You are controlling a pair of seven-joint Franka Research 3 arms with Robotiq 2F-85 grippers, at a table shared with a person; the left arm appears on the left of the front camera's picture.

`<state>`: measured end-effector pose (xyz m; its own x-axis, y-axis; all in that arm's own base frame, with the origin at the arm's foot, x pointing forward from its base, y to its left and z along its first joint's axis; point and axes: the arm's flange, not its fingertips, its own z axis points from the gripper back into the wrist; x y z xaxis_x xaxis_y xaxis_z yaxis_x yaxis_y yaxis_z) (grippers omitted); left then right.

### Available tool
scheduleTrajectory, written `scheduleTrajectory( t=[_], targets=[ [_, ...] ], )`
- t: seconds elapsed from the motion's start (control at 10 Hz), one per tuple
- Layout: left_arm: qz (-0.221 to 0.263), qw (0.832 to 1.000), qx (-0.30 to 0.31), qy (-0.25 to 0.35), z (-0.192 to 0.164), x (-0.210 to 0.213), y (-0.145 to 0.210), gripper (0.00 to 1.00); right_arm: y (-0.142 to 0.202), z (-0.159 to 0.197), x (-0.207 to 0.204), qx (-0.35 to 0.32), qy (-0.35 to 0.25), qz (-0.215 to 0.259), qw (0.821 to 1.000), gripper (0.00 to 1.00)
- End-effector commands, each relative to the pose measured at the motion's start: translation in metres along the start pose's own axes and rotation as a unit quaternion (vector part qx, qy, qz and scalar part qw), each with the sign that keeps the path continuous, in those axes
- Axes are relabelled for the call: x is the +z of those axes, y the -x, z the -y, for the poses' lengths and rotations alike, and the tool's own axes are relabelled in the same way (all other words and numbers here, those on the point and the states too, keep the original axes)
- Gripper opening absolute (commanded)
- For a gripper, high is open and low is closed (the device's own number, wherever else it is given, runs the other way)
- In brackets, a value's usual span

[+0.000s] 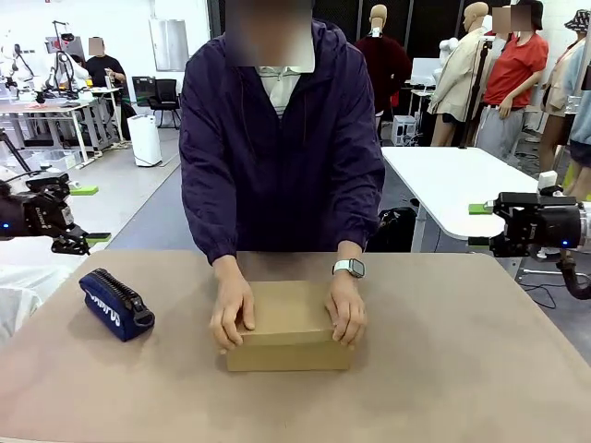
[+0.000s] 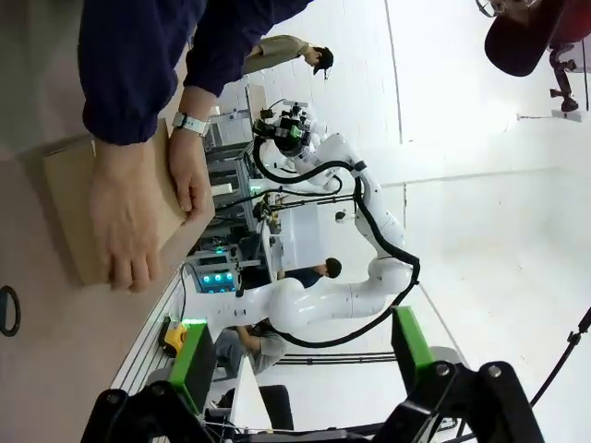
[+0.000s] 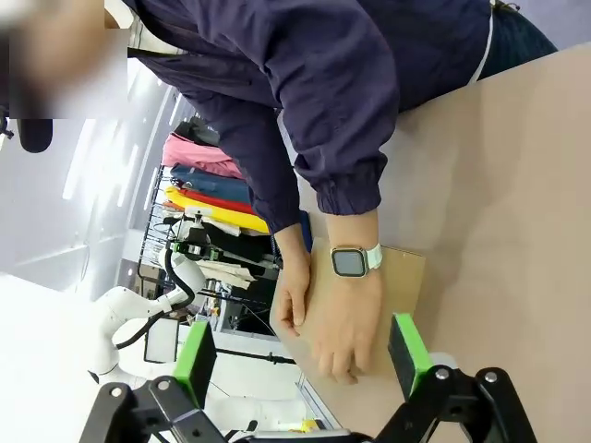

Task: Pack the items into the box.
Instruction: Close the Mailer Box.

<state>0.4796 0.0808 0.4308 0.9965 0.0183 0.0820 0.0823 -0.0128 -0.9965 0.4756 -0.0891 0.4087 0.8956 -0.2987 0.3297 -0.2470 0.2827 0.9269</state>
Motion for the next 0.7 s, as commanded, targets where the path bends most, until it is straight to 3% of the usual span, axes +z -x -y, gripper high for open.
scheduleTrajectory(
  t=[0.0,0.6],
  targets=[
    [0.006,1.000,-0.008,-0.001,-0.0007,0.0041,0.0028,1.00,-0.0008,-0.0027,-0.0001,0.012,0.007,0.007,1.000,1.00],
    [0.006,1.000,-0.008,-0.001,-0.0007,0.0041,0.0028,1.00,-0.0008,-0.0027,-0.0001,0.012,0.007,0.007,1.000,1.00]
  ],
)
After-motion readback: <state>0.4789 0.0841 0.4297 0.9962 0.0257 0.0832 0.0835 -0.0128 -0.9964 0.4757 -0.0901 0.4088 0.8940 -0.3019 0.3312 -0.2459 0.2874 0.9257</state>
